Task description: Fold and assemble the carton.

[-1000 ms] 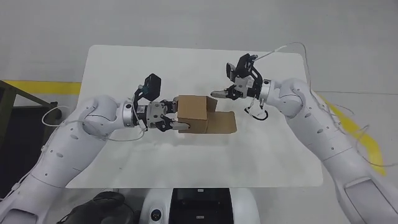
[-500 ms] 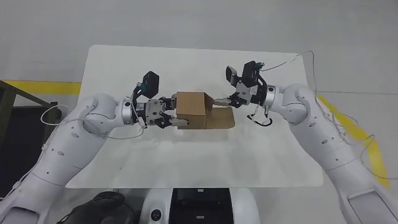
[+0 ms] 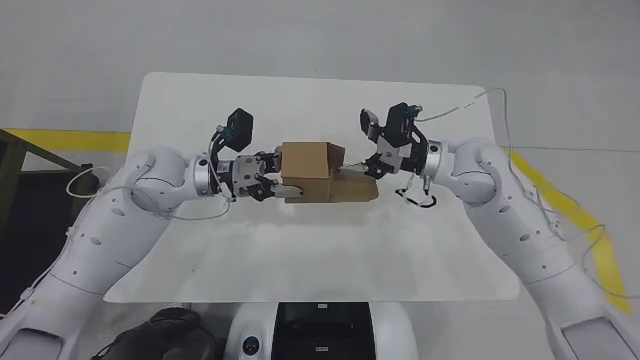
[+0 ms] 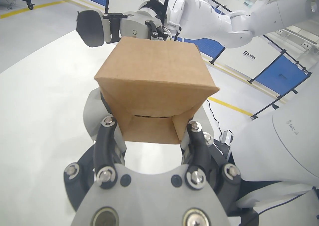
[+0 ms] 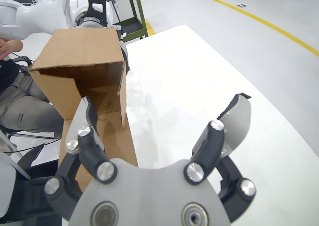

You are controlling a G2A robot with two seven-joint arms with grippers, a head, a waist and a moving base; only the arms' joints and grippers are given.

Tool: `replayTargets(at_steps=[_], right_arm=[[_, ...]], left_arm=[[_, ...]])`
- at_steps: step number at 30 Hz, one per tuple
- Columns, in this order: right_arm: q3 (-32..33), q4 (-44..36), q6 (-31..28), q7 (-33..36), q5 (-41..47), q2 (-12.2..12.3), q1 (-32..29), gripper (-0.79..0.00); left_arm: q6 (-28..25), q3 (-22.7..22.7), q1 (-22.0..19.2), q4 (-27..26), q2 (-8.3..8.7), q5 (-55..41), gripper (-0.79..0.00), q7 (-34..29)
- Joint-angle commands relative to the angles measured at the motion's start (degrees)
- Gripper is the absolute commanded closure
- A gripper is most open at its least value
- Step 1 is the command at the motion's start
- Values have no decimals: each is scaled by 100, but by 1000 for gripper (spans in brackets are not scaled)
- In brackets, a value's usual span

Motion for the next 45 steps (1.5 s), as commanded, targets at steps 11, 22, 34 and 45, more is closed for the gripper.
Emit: replayTargets(at_steps=[11,22,34,45], right_arm=[[721,-176,25,159,324,186,-451,-785],[1039,-396,3,251,424,268,-683,-785],[1053,-571,606,563,204,278,-766,-785],[898,-586,868,737,80,240,-678,-785]], left_arm=[[0,-450,573,-463,-31,2188,-372,1258],[0,-477,935,-469,-57,3445,-366,2798],[0,-477,935,-469,-57,3445,-425,2798],[184,-445,901,-196,-89,3540,0,2712]])
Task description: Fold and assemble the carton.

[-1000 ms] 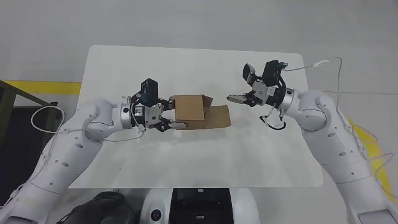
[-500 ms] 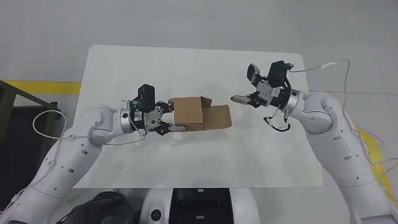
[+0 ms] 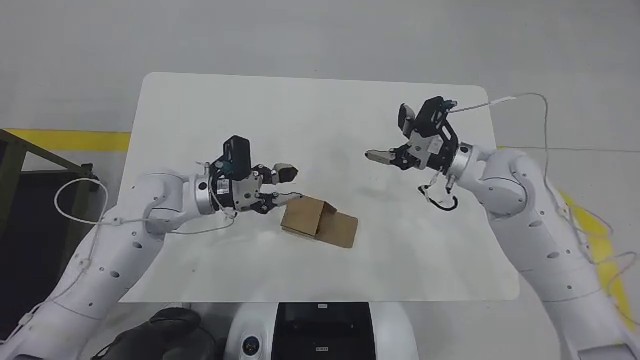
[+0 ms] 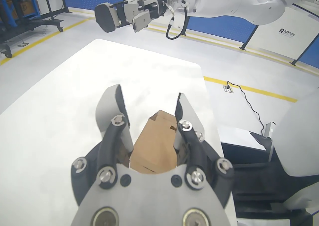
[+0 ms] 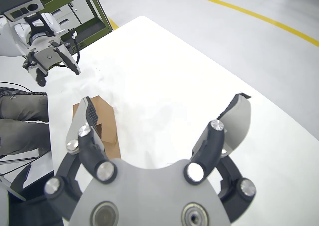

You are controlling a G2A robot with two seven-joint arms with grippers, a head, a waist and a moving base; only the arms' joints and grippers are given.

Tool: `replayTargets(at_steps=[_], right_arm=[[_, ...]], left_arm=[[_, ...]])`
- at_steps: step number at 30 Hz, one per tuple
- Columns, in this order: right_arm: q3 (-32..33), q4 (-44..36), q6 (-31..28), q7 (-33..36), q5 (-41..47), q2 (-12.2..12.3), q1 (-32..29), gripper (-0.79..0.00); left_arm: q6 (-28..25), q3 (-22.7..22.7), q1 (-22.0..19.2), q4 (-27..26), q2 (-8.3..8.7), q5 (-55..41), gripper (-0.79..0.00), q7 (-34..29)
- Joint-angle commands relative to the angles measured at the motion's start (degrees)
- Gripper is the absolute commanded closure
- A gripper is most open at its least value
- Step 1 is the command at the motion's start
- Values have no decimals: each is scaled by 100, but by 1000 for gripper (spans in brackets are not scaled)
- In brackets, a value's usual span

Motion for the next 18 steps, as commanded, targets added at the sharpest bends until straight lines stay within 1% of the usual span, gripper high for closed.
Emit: replayTargets(at_steps=[1,3,5,8,9,10,11,14,15,16,17,18], right_arm=[[-26,22,7,27,-11,-7,27,-785],[-55,30,-37,38,-30,-11,33,-785],[-111,12,-120,143,-161,-9,52,-785],[-306,-48,-275,467,-510,-17,145,-785],[-399,-66,-288,558,-648,-26,168,-785],[-488,-91,-323,606,-796,-36,193,-785],[-576,-73,-324,629,-926,-47,190,-785],[-809,45,-332,511,-1111,-92,162,-785],[-890,99,-321,461,-1152,-111,161,-785],[-1015,136,-331,442,-1213,-137,154,-785],[-1124,168,-316,435,-1295,-162,175,-785],[-1241,192,-271,428,-1374,-192,190,-785]], left_arm=[[-45,6,-59,214,-14,13,0,29],[-167,-26,-128,319,-18,182,0,69],[-156,-95,-165,414,-21,500,0,205],[-193,-125,-215,591,-30,738,-65,441],[-193,-111,-240,614,-30,853,-129,501],[-193,-92,-256,631,-25,959,-157,578],[-193,-86,-270,639,-17,1064,-212,671],[-193,-103,-274,682,21,1288,-366,969],[-193,-119,-270,686,35,1320,-585,1085],[-193,-142,-264,689,50,1351,-714,1193],[-193,-157,-251,686,66,1387,-785,1281],[-193,-174,-236,679,82,1407,-785,1368]])
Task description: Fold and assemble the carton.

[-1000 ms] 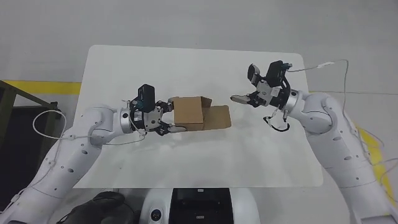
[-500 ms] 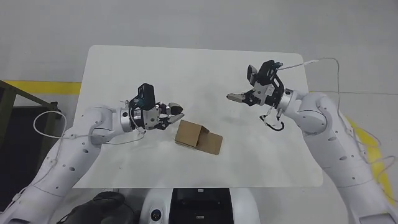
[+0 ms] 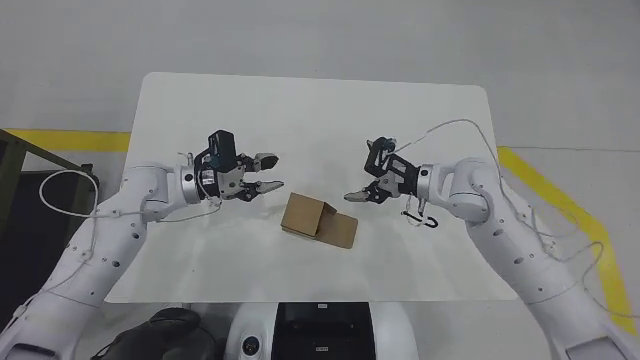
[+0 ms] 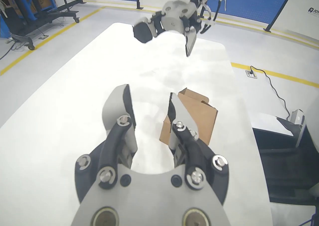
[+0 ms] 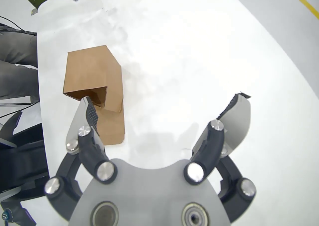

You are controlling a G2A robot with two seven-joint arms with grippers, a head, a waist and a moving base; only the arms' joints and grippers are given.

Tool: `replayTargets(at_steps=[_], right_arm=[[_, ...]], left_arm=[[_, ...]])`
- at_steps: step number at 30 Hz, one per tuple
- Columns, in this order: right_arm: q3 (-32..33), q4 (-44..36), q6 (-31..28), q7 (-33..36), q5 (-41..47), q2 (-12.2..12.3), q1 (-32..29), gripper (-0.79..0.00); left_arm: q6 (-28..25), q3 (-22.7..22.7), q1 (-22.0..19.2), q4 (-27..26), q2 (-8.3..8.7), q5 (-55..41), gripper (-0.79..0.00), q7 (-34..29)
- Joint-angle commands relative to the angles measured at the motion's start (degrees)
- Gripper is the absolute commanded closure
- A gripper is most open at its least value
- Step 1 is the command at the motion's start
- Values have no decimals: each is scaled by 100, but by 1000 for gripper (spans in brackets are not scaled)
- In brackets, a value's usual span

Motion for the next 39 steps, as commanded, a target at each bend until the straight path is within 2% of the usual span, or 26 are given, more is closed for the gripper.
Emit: replayTargets(at_steps=[1,7,9,11,17,18,19,22,24,26,31,39], right_arm=[[-220,46,43,-32,-119,-53,32,-785],[-556,132,20,-147,-371,-144,75,-785],[-608,155,20,-134,-412,-158,75,-711],[-657,205,12,-96,-444,-172,89,-542],[-805,414,-56,-100,-384,-237,187,-505],[-849,456,-59,-102,-374,-256,214,-471],[-889,500,-54,-112,-359,-277,249,-379],[-1023,632,-64,-133,-329,-344,356,-286],[-1100,703,-73,-129,-330,-383,423,-160],[-1151,769,-59,-122,-323,-414,470,0],[-1106,794,-111,-165,-239,-427,510,0],[-547,309,-356,47,114,-256,428,0]], left_arm=[[0,-31,31,-23,31,42,-785,168],[0,-107,157,-92,128,41,-785,488],[0,-130,185,-96,158,20,-785,553],[0,-154,207,-93,184,13,-785,606],[0,-183,273,-122,246,-8,-785,720],[0,-180,281,-124,254,-14,-785,731],[0,-180,284,-123,261,-22,-785,741],[0,-176,284,-135,277,-24,-785,750],[0,-174,286,-138,283,-25,-785,762],[0,-174,287,-136,289,-23,-785,764],[0,-105,299,-135,300,65,-785,653],[0,326,298,-225,401,286,-785,508]])
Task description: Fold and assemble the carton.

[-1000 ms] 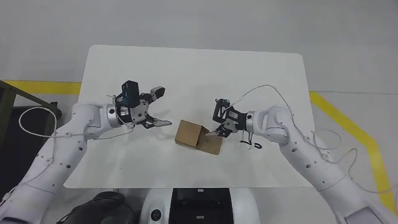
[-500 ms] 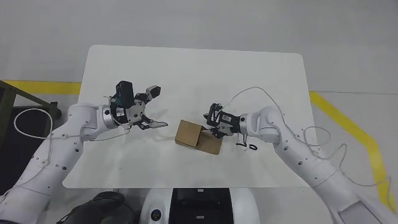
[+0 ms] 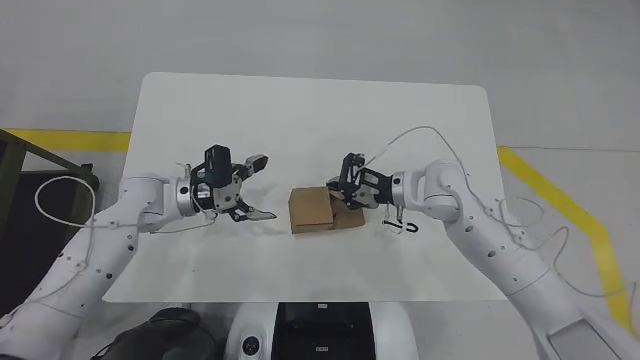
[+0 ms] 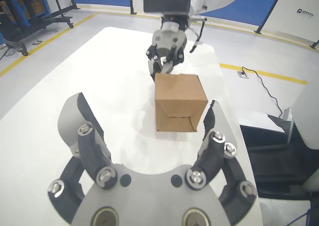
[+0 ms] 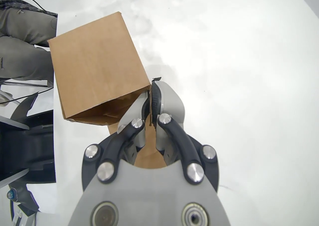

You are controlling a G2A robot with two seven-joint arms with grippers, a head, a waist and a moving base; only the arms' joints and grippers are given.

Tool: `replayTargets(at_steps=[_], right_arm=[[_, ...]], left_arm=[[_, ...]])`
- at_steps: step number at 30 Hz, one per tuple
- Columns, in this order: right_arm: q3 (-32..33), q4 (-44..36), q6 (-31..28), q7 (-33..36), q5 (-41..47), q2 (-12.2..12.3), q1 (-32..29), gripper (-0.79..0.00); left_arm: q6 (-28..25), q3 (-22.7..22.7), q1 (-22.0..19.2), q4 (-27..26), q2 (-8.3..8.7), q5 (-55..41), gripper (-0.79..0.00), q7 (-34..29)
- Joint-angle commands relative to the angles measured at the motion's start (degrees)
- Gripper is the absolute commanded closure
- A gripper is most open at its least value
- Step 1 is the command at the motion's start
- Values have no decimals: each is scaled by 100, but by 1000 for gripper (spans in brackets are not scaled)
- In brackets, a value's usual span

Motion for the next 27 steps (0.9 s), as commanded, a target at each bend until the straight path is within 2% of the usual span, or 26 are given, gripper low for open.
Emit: replayTargets(at_steps=[1,6,11,17,27], right_arm=[[126,-173,76,203,77,39,-20,0],[295,-673,377,750,384,94,-74,0],[270,-981,584,1074,519,92,-51,0],[121,-1078,761,1178,471,45,41,0],[-74,-1048,943,1208,391,-41,224,0]], left_arm=[[0,127,-20,-25,45,68,-785,-9],[0,468,-144,-7,143,247,-785,19],[0,855,-421,130,156,210,-785,112],[0,1186,-756,223,167,85,-785,197],[0,1498,-1038,287,150,32,-785,364]])
